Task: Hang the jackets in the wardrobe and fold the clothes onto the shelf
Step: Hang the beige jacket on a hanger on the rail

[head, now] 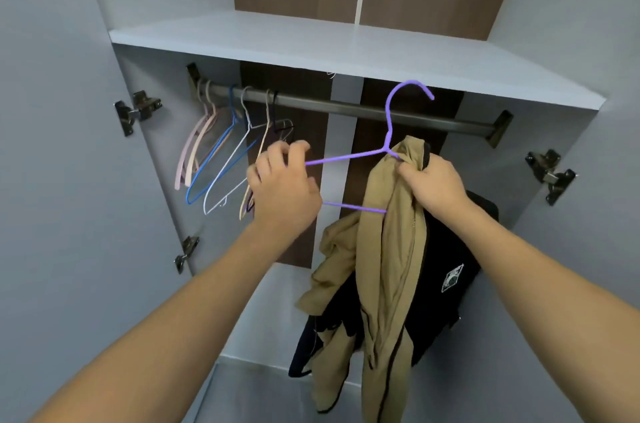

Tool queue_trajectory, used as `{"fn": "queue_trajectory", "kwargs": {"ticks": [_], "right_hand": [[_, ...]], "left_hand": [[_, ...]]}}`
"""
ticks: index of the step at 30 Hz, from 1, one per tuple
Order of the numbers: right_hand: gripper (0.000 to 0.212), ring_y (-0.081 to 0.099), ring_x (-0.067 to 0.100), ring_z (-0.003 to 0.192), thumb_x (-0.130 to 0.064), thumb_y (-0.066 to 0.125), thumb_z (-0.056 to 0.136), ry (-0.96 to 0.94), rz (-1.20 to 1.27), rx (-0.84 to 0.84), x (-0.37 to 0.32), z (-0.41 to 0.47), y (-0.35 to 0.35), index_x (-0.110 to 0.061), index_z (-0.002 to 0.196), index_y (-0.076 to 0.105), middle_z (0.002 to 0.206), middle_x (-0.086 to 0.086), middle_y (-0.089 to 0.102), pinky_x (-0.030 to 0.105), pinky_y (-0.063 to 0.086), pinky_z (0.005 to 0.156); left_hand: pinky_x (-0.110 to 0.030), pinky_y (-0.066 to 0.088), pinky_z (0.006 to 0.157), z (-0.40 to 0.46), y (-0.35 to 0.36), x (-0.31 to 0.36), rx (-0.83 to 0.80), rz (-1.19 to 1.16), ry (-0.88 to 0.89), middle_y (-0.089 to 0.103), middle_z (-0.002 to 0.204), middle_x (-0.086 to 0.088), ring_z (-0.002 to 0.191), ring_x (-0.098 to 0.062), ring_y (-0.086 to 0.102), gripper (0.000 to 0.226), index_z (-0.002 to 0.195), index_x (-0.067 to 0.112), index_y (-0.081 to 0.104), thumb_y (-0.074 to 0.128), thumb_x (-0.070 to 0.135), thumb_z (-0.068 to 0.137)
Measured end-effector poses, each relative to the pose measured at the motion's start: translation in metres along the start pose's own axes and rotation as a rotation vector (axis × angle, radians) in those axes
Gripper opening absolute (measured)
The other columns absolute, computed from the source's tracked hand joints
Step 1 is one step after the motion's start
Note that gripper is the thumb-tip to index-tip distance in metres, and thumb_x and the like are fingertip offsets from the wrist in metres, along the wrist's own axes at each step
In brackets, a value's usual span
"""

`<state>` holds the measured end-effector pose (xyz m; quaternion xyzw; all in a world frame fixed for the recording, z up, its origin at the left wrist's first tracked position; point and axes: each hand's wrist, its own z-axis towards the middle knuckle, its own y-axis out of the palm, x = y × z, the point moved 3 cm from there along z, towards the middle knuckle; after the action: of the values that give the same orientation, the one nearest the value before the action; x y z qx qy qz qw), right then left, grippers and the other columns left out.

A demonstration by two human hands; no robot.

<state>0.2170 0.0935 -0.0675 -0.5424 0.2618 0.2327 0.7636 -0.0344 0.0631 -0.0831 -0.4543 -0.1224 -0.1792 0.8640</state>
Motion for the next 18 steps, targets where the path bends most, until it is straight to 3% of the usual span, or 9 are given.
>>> {"fn": "queue_trajectory", "kwargs": {"ticks": [2,3,5,7,10,12,13,15,18], "right_hand": [[0.028,0.058,0.013,0.072,-0.048,0.051,0.083,0.117,0.061,0.121,0.003,0.001,-0.003,-0.023,0.075,0.062,0.074,-0.006,0.062,0.029,0.039,0.059],[0.029,0.056,0.01,0.07,-0.05,0.051,0.081,0.157,0.079,0.173,0.003,0.002,-0.008,-0.024,0.073,0.061,0.073,-0.008,0.061,0.029,0.036,0.058],[0.028,0.05,0.004,0.066,-0.05,0.051,0.081,0.187,0.104,0.237,0.0,0.003,-0.018,-0.025,0.07,0.059,0.071,-0.012,0.058,0.03,0.032,0.057],[0.025,0.05,0.002,0.066,-0.046,0.053,0.082,0.171,0.135,0.261,-0.006,0.0,-0.022,-0.026,0.069,0.059,0.071,-0.012,0.058,0.029,0.033,0.058],[0.024,0.056,0.006,0.069,-0.04,0.055,0.085,0.129,0.225,0.263,-0.017,-0.008,-0.028,-0.024,0.069,0.061,0.07,-0.01,0.061,0.027,0.037,0.058],[0.024,0.058,0.008,0.068,-0.038,0.056,0.085,0.111,0.26,0.268,-0.023,-0.014,-0.033,-0.023,0.068,0.061,0.069,-0.009,0.061,0.026,0.039,0.058],[0.023,0.058,0.008,0.069,-0.039,0.056,0.085,0.098,0.258,0.271,-0.023,-0.016,-0.036,-0.023,0.069,0.062,0.069,-0.009,0.061,0.027,0.04,0.058],[0.024,0.06,0.01,0.073,-0.039,0.057,0.086,0.086,0.253,0.271,-0.019,-0.021,-0.043,-0.018,0.076,0.065,0.073,-0.008,0.063,0.028,0.044,0.061],[0.023,0.062,0.012,0.079,-0.04,0.059,0.085,0.065,0.261,0.231,-0.003,-0.03,-0.05,-0.018,0.084,0.068,0.079,-0.011,0.064,0.035,0.049,0.075]], "left_hand": [[-0.037,0.031,0.076,-0.033,0.001,0.002,0.311,-0.017,0.087,0.049,0.103,-0.004,0.091,-0.024,0.043,0.03,0.104,0.018,0.05,0.055,0.021,0.074],[-0.035,0.028,0.07,-0.054,0.013,0.006,0.261,-0.065,0.147,0.048,0.096,-0.002,0.084,-0.022,0.042,0.023,0.097,0.019,0.048,0.052,0.023,0.074],[-0.033,0.032,0.066,-0.086,0.052,0.01,-0.22,-0.204,0.075,0.051,0.088,0.002,0.081,-0.021,0.049,0.012,0.087,0.021,0.046,0.05,0.031,0.082],[-0.031,0.042,0.07,-0.107,0.092,0.013,-0.74,-0.462,-0.171,0.058,0.085,0.004,0.083,-0.02,0.058,0.023,0.081,0.02,0.051,0.056,0.042,0.087],[-0.031,0.048,0.093,-0.116,0.118,0.026,-1.012,-0.712,-0.311,0.062,0.115,0.01,0.107,-0.013,0.058,0.051,0.124,0.031,0.053,0.064,0.053,0.08],[-0.034,0.046,0.102,-0.116,0.127,0.029,-1.03,-0.729,-0.333,0.06,0.126,0.008,0.115,-0.016,0.057,0.057,0.134,0.029,0.05,0.065,0.052,0.083],[-0.038,0.048,0.102,-0.113,0.131,0.024,-0.973,-0.745,-0.38,0.064,0.124,0.002,0.112,-0.019,0.06,0.045,0.127,0.023,0.058,0.062,0.046,0.089],[-0.047,0.053,0.096,-0.102,0.131,0.002,-0.816,-0.827,-0.581,0.072,0.109,-0.012,0.099,-0.026,0.067,0.025,0.109,0.014,0.07,0.057,0.032,0.098],[-0.043,0.06,0.08,-0.073,0.107,-0.035,-0.776,-0.893,-0.738,0.076,0.094,-0.014,0.083,-0.027,0.073,0.029,0.104,0.008,0.072,0.064,0.035,0.095]]}}
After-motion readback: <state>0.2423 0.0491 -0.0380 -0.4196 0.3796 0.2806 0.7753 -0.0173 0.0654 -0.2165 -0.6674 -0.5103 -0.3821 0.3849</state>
